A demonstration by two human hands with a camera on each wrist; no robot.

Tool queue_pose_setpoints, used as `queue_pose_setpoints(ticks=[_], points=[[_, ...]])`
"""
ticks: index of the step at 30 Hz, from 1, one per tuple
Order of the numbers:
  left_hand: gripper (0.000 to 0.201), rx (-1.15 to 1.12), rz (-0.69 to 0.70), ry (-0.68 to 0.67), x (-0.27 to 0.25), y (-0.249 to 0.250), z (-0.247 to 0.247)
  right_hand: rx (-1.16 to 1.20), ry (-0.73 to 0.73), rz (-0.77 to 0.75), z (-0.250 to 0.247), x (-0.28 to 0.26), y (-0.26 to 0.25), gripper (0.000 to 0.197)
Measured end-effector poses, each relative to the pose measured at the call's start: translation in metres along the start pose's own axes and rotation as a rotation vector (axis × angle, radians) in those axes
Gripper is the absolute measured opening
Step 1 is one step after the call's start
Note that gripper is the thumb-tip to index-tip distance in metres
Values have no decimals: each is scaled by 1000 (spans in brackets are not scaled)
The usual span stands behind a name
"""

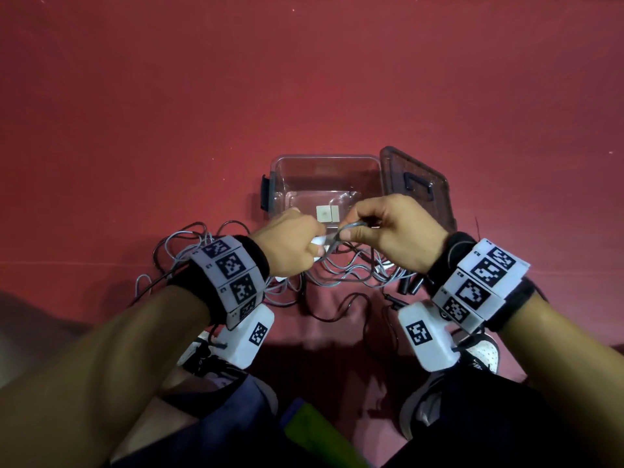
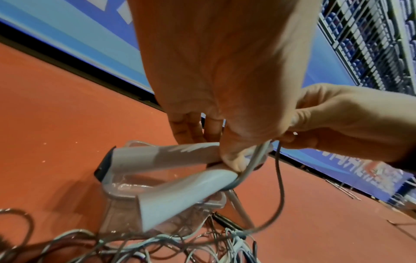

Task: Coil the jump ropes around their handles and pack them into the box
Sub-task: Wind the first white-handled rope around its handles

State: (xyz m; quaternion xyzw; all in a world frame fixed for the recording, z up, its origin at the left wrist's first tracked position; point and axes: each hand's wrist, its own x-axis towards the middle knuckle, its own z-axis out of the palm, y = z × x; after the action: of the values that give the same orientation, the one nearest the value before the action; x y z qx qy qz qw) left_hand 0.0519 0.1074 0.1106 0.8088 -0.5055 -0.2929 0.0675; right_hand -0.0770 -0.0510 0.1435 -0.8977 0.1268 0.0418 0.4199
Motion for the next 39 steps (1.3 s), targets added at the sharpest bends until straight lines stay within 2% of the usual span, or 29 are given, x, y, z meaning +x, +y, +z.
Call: queue_pose_setpoints(ticks=[3, 9, 11, 13, 15, 17, 19, 21, 24, 29, 33, 35, 39], points=[[16, -37, 57, -53, 2, 0, 5, 15, 31, 7, 0, 2, 0, 5], [5, -292, 188, -97, -6, 1, -15, 234, 89, 103, -1, 4, 10, 5], [23, -352, 229, -103, -9, 0, -22, 348, 82, 131, -3, 4, 7, 7], [27, -405, 265, -75, -11, -3, -27, 425, 72, 143, -5, 3, 6, 12], [21, -543, 259, -42, -11, -4, -31, 458, 51, 122, -7, 3, 4, 18], [24, -709, 248, -1, -9, -4, -34, 431, 45, 121, -7, 2, 1, 21], [23, -754, 232, 85, -7, -3, -36, 389, 41, 156, -9, -1, -5, 23], [16, -743, 191, 157, -5, -6, -35, 366, 2, 161, -10, -3, -8, 30], [12, -748, 135, 211, -4, -10, -34, 327, -77, 134, -5, -5, -12, 28], [31, -537, -7, 306, -1, -15, -30, 185, -141, 111, 7, -3, -6, 15], [20, -254, -1, 250, -3, -11, -24, -60, -133, 28, 8, -4, -10, 22], [23, -188, 16, 195, -2, -9, -21, -147, -99, 10, 6, -5, -12, 24], [14, -83, 54, 77, 0, -7, -13, -159, -44, 18, 3, -3, -12, 23]])
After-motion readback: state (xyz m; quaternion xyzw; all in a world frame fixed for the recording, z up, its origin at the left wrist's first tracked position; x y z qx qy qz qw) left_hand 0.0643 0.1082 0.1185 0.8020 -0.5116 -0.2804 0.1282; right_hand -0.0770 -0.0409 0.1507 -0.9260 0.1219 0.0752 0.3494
